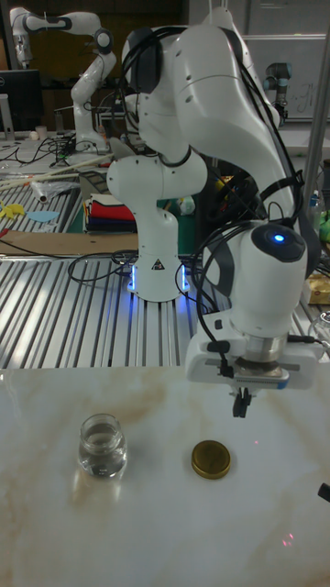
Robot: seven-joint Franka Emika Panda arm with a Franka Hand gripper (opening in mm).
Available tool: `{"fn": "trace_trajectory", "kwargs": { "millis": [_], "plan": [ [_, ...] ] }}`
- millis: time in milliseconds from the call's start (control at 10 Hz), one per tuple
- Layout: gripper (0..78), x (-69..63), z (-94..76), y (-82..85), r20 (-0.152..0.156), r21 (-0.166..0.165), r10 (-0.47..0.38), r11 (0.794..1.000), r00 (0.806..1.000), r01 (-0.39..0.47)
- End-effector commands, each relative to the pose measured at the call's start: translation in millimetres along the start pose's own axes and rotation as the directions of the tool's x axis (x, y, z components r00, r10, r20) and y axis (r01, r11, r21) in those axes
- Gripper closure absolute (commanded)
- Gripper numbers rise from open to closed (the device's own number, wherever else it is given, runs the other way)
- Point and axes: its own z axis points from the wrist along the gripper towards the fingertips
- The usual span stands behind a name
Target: Screw the lid onto the jar
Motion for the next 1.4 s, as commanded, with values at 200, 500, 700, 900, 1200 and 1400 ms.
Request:
{"fn": "trace_trajectory", "kwargs": {
  "millis": [200, 500, 700, 900, 1200, 1400],
  "plan": [
    [77.6, -5.2, 0.1, 2.8, 0.003, -0.002, 0.002, 1.000, 1.000, -0.002],
    [77.6, -6.2, -0.1, 3.7, 0.002, -0.002, 0.003, 1.000, 1.000, -0.003],
    [77.6, -6.4, 1.1, 4.1, 0.003, -0.002, 0.004, 1.000, 1.000, -0.004],
    [77.6, -7.8, 3.8, 4.0, 0.004, -0.002, 0.010, 1.000, 1.000, -0.010],
    [77.6, -9.8, 6.0, 4.5, 0.007, -0.004, 0.011, 1.000, 1.000, -0.011],
    [77.6, -13.5, 8.0, 5.0, 0.005, -0.002, -0.001, 1.000, 1.000, 0.001]
  ]
}}
